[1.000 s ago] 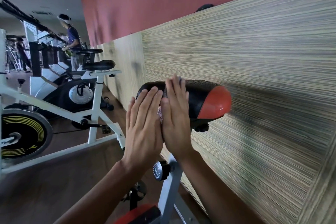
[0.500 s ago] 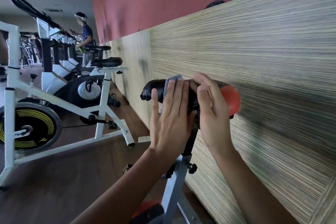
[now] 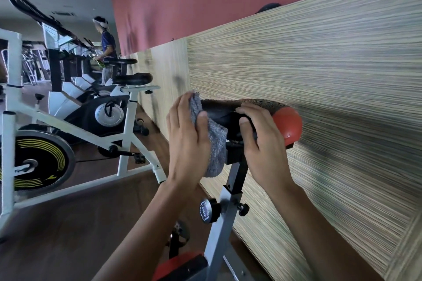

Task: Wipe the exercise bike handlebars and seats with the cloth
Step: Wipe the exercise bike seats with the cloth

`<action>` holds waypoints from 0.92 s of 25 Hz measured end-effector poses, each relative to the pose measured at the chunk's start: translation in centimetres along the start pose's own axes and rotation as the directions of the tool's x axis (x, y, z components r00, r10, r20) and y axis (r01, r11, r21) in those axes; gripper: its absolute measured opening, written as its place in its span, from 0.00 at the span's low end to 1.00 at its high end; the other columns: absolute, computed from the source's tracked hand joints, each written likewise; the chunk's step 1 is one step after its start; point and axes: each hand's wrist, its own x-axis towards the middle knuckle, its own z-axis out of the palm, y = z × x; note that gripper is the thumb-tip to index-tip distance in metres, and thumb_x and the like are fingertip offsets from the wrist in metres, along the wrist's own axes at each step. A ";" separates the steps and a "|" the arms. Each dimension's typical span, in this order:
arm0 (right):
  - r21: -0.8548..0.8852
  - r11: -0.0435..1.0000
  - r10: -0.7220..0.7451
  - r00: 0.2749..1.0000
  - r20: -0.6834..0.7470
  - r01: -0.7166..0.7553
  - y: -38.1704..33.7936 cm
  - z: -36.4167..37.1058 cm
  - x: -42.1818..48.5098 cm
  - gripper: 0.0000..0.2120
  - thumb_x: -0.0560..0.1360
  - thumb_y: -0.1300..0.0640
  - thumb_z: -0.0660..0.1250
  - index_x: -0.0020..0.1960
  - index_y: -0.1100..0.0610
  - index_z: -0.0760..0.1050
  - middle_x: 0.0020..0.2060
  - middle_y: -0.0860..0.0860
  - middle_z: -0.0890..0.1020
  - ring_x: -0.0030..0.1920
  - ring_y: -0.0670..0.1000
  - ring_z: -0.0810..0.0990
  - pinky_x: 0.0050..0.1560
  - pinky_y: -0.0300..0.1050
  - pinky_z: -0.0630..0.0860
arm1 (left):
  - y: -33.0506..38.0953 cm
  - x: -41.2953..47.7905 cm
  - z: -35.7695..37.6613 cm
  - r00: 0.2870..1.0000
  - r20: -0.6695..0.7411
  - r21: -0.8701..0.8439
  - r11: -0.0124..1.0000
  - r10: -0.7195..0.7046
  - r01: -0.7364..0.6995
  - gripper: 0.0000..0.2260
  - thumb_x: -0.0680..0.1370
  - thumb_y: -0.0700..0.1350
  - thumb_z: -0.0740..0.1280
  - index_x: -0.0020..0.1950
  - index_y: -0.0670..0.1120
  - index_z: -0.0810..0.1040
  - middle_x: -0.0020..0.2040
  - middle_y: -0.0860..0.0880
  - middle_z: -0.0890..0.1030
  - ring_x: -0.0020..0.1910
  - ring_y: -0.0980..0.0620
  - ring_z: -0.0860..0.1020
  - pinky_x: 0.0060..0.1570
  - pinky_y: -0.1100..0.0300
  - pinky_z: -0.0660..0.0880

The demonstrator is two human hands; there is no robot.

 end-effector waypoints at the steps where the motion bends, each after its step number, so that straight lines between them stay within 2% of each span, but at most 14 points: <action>1: 0.020 1.000 0.014 1.000 0.001 -0.014 0.0 -0.1 0.0 0.12 0.84 0.59 0.59 0.64 0.58 0.78 0.61 0.48 0.78 0.65 0.44 0.75 0.67 0.39 0.70 | 0.5 -0.1 0.2 1.000 -0.015 0.048 0.999 0.013 -0.013 0.20 0.85 0.44 0.56 0.77 0.41 0.62 0.74 0.44 0.66 0.74 0.48 0.62 0.76 0.52 0.58; 2: 0.049 0.998 0.031 1.000 -0.005 -0.031 0.0 -0.3 0.0 0.12 0.84 0.60 0.59 0.63 0.58 0.78 0.60 0.48 0.79 0.64 0.43 0.75 0.67 0.37 0.69 | 0.9 -0.3 0.7 0.996 -0.019 0.166 0.983 0.082 -0.078 0.21 0.85 0.42 0.56 0.77 0.39 0.62 0.74 0.42 0.66 0.75 0.46 0.61 0.78 0.50 0.53; 4: 0.116 0.992 0.061 0.998 -0.023 -0.058 0.0 -0.7 0.2 0.12 0.84 0.60 0.59 0.63 0.58 0.78 0.58 0.48 0.80 0.62 0.42 0.76 0.65 0.35 0.70 | 1.5 -1.2 2.2 0.960 0.047 0.442 0.856 0.277 -0.269 0.23 0.83 0.39 0.54 0.78 0.37 0.59 0.77 0.38 0.64 0.78 0.41 0.58 0.80 0.49 0.43; 6: 0.188 0.978 0.099 0.995 -0.034 -0.091 -0.2 -1.2 0.4 0.12 0.84 0.60 0.59 0.63 0.59 0.78 0.57 0.46 0.81 0.62 0.41 0.77 0.63 0.32 0.69 | 1.5 -2.2 4.2 0.918 0.120 0.556 0.740 0.378 -0.378 0.24 0.82 0.39 0.51 0.79 0.36 0.59 0.78 0.38 0.63 0.79 0.40 0.58 0.79 0.47 0.45; 7: 0.208 0.973 0.112 0.992 -0.060 -0.097 -0.4 -1.5 0.3 0.12 0.84 0.61 0.60 0.63 0.59 0.78 0.56 0.44 0.81 0.61 0.39 0.76 0.62 0.30 0.68 | 1.6 -2.4 4.9 0.911 0.148 0.561 0.726 0.384 -0.397 0.24 0.82 0.40 0.52 0.79 0.36 0.60 0.79 0.38 0.63 0.79 0.40 0.58 0.79 0.46 0.46; 9: 0.221 0.973 0.099 0.986 -0.134 -0.068 -0.7 -1.7 -0.1 0.12 0.84 0.63 0.60 0.63 0.61 0.78 0.56 0.43 0.80 0.61 0.35 0.74 0.62 0.29 0.67 | 2.0 -2.2 5.8 0.893 0.204 0.522 0.727 0.401 -0.446 0.24 0.83 0.41 0.56 0.78 0.35 0.60 0.78 0.37 0.62 0.79 0.39 0.58 0.80 0.45 0.48; 10: 0.249 0.967 0.093 0.986 -0.140 -0.056 -0.9 -1.6 -0.4 0.12 0.84 0.63 0.60 0.63 0.62 0.78 0.57 0.45 0.80 0.64 0.37 0.74 0.65 0.33 0.68 | 2.3 -2.1 5.7 0.880 0.234 0.486 0.733 0.414 -0.475 0.24 0.83 0.42 0.57 0.78 0.34 0.61 0.77 0.36 0.64 0.79 0.38 0.59 0.80 0.45 0.49; 12: 0.357 0.932 0.100 0.991 -0.086 -0.063 -1.5 -0.9 -1.3 0.15 0.84 0.63 0.57 0.68 0.61 0.75 0.64 0.49 0.79 0.69 0.45 0.74 0.72 0.45 0.68 | 2.8 -1.7 4.6 0.865 0.291 0.308 0.816 0.409 -0.490 0.23 0.84 0.43 0.54 0.76 0.33 0.63 0.73 0.36 0.70 0.76 0.39 0.66 0.79 0.46 0.53; 14: 0.478 0.868 0.161 0.987 -0.010 -0.136 -2.2 0.1 -1.4 0.18 0.85 0.62 0.55 0.73 0.58 0.71 0.71 0.49 0.75 0.73 0.45 0.70 0.75 0.48 0.65 | 3.6 -0.4 2.5 0.875 0.330 0.089 0.912 0.353 -0.402 0.20 0.84 0.44 0.53 0.75 0.41 0.61 0.74 0.45 0.71 0.71 0.45 0.73 0.75 0.49 0.64; 15: 0.510 0.840 0.202 0.979 0.023 -0.185 -2.5 0.7 -1.3 0.18 0.85 0.60 0.54 0.74 0.56 0.69 0.73 0.48 0.72 0.74 0.43 0.68 0.77 0.49 0.63 | 3.9 0.3 1.5 0.897 0.306 0.007 0.941 0.320 -0.338 0.19 0.83 0.43 0.53 0.74 0.45 0.59 0.77 0.52 0.66 0.70 0.49 0.74 0.70 0.49 0.71; 16: 0.493 0.843 0.230 0.973 0.032 -0.215 -2.6 1.4 -1.1 0.19 0.86 0.58 0.54 0.75 0.55 0.68 0.75 0.46 0.69 0.75 0.41 0.65 0.78 0.48 0.61 | 4.1 0.8 0.5 0.917 0.269 -0.035 0.955 0.294 -0.296 0.19 0.81 0.41 0.54 0.72 0.46 0.59 0.77 0.57 0.62 0.70 0.51 0.74 0.66 0.48 0.74; 17: 0.440 0.870 0.240 0.971 0.019 -0.223 -2.7 2.1 -0.9 0.20 0.85 0.55 0.53 0.76 0.55 0.68 0.77 0.45 0.66 0.76 0.40 0.62 0.79 0.47 0.59 | 4.1 1.1 -0.2 0.935 0.217 -0.041 0.959 0.282 -0.279 0.21 0.78 0.38 0.54 0.72 0.44 0.61 0.76 0.56 0.62 0.70 0.51 0.72 0.66 0.44 0.74; 20: 0.187 0.965 0.203 0.976 -0.079 -0.185 -2.8 4.7 -0.6 0.24 0.85 0.50 0.52 0.77 0.60 0.66 0.80 0.46 0.57 0.80 0.43 0.54 0.80 0.47 0.55 | 1.8 0.8 -1.0 0.951 0.048 0.072 0.949 0.305 -0.308 0.21 0.78 0.36 0.53 0.70 0.37 0.68 0.71 0.42 0.73 0.71 0.45 0.70 0.70 0.37 0.66; 23: -0.162 0.982 0.081 0.989 -0.122 -0.100 -2.5 6.5 -0.8 0.25 0.85 0.50 0.51 0.79 0.60 0.61 0.80 0.52 0.59 0.81 0.51 0.49 0.80 0.52 0.51 | -1.6 0.0 -1.1 0.941 0.082 0.126 0.933 0.327 -0.336 0.19 0.84 0.40 0.52 0.72 0.36 0.70 0.72 0.39 0.72 0.75 0.42 0.67 0.72 0.38 0.65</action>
